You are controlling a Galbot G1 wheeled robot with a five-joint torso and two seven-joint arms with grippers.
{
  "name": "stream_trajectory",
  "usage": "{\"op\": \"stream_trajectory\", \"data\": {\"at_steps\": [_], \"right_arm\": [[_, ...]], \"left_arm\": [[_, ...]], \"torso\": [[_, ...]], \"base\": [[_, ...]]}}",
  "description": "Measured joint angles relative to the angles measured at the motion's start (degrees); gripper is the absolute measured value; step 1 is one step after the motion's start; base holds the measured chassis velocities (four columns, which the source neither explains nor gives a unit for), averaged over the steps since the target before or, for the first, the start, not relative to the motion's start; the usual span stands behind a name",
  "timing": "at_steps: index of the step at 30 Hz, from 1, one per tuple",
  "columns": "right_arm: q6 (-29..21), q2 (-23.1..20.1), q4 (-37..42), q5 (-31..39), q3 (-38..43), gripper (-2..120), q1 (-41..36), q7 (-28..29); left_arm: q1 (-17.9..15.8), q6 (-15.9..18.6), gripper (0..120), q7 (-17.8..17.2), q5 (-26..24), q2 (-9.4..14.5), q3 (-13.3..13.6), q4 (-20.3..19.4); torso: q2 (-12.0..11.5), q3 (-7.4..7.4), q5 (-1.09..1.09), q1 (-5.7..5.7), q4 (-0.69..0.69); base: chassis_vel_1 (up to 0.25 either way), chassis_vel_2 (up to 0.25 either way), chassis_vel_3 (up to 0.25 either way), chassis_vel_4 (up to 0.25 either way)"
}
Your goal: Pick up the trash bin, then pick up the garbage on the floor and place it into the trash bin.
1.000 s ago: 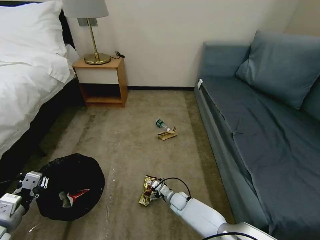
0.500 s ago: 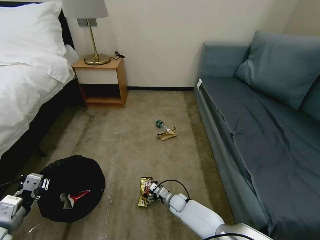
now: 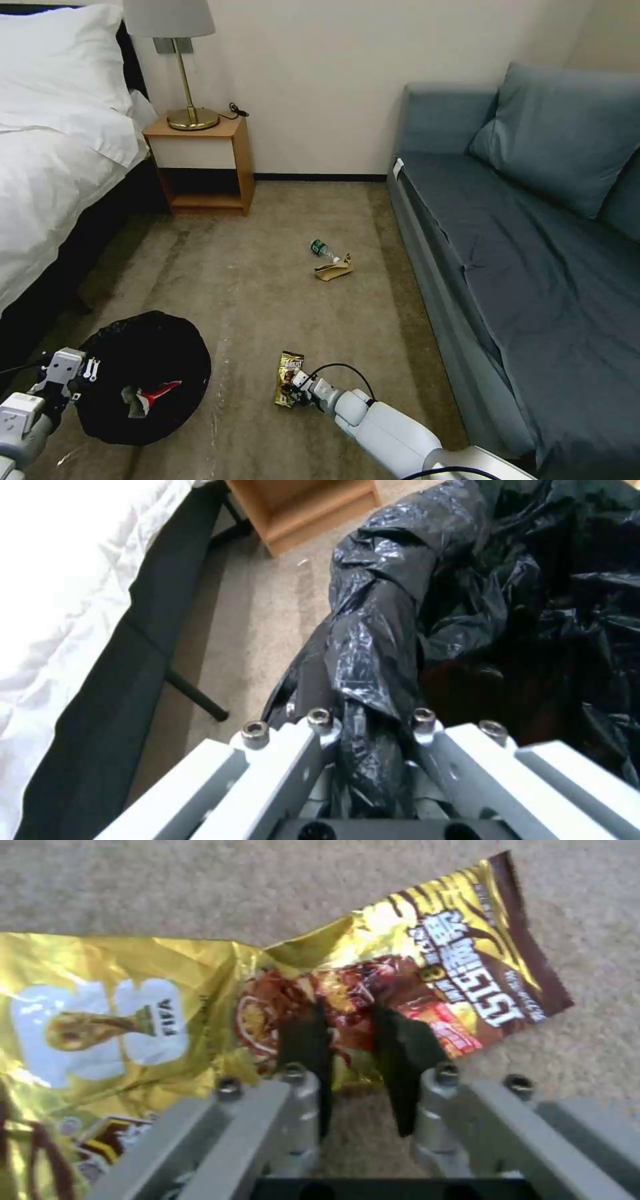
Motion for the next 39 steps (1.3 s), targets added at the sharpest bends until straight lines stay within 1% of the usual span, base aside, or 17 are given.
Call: {"op": "stream_trajectory", "data": {"at_steps": [2,3,4,7,23,29,33,34,35,39], "right_arm": [[0.1,0.2,-0.4,0.0,0.3,5,0.1,-0.5],[0.1,0.2,-0.4,0.0,0.3,5,0.1,-0.5],[0.3,0.3,-0.7,-0.1,0.4,0,0.2,-0.8],[0.4,0.4,-0.9,-0.1,0.6,0,0.2,-1.0],[0.6,-0.1,0.2,-0.1,1.1,0,0.2,-1.5],[0.1,-1.5,2.4,-0.3,1.4,0,0.6,-1.4],[0.0,-2.0,3.5,-0.3,1.4,0,0.7,-1.3],[-0.1,-2.5,4.5,-0.3,1.4,0,0.8,-1.2],[-0.1,-2.8,5.4,-0.3,1.5,0,0.9,-1.1],[-0.1,-3.4,6.7,-0.8,1.9,0,1.2,-0.9]], "left_arm": [[-0.1,0.0,3,0.0,0.0,0.0,0.1,0.1],[-0.1,0.0,3,0.0,0.0,0.0,0.1,0.1],[-0.2,0.0,3,0.0,0.0,0.0,0.2,0.1],[-0.4,0.0,3,0.0,0.0,0.0,0.3,0.1],[-0.8,0.0,3,0.1,-0.3,0.5,0.3,0.5],[-0.9,-0.2,3,0.3,-0.3,0.6,0.4,1.0],[-1.0,-0.4,3,0.4,-0.3,0.6,0.5,1.0],[-1.1,-0.6,3,0.5,-0.3,0.6,0.7,1.1],[-1.3,-1.1,3,0.6,-0.3,0.6,0.9,1.5],[-1.8,-1.6,3,0.7,-0.1,0.6,1.3,1.9]], "torso": [[0.0,0.00,0.00,0.00,0.00],[0.0,0.00,0.00,0.00,0.00],[0.0,0.00,-0.03,0.00,0.00],[0.0,0.00,-0.04,0.00,-0.02],[0.0,0.01,-0.03,0.02,-0.02],[0.0,0.02,-0.08,0.02,-0.06],[0.0,0.01,-0.06,0.02,-0.05],[0.0,0.00,-0.04,0.02,-0.03],[0.0,0.00,-0.04,0.02,-0.03],[0.0,0.00,-0.04,0.02,-0.04]], "base": [[0.000,0.000,0.000,0.000],[0.000,0.000,0.000,0.000],[0.000,0.000,0.000,0.000],[0.000,0.000,0.000,0.000],[0.000,0.000,0.000,0.000],[0.000,0.000,0.000,0.000],[0.000,0.000,0.000,0.000],[0.000,0.000,0.000,0.000],[0.000,0.000,0.000,0.000],[0.000,0.000,0.000,0.000]]}}
